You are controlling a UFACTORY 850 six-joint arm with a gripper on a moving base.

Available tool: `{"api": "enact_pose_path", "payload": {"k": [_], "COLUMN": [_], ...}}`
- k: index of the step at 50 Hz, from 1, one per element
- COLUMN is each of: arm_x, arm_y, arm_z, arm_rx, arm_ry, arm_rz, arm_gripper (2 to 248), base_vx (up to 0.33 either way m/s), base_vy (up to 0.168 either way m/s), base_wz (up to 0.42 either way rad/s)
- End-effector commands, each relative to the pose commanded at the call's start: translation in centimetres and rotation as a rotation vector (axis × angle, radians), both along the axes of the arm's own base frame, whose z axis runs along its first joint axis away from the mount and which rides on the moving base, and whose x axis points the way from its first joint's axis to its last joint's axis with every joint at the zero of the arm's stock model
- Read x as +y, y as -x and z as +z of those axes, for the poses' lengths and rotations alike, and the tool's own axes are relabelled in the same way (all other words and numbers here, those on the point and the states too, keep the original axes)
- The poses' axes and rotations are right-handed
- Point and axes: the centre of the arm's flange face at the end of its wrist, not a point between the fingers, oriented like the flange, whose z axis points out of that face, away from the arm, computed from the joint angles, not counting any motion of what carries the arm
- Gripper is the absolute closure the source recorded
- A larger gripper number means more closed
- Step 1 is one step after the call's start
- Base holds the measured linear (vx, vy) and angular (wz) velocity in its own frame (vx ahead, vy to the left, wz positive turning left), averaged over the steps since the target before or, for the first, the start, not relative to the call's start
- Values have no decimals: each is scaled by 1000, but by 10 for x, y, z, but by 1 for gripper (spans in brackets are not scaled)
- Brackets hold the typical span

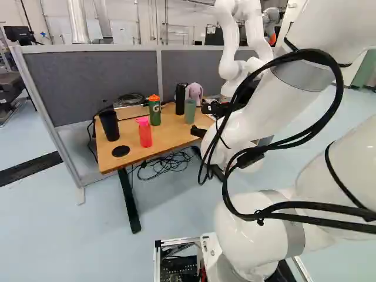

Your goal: Place the green cup on the table

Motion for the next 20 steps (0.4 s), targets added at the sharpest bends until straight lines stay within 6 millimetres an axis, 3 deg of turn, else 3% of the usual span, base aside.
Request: {"api": "enact_pose_path", "payload": {"k": [20], "arm_x": [0], "arm_y": [0], "arm_z": [0], "arm_rx": [0], "arm_ry": [0], "arm_rz": [0], "arm_gripper": [3], "base_vx": [0], "base_vy": [0], "base_wz": [0]}}
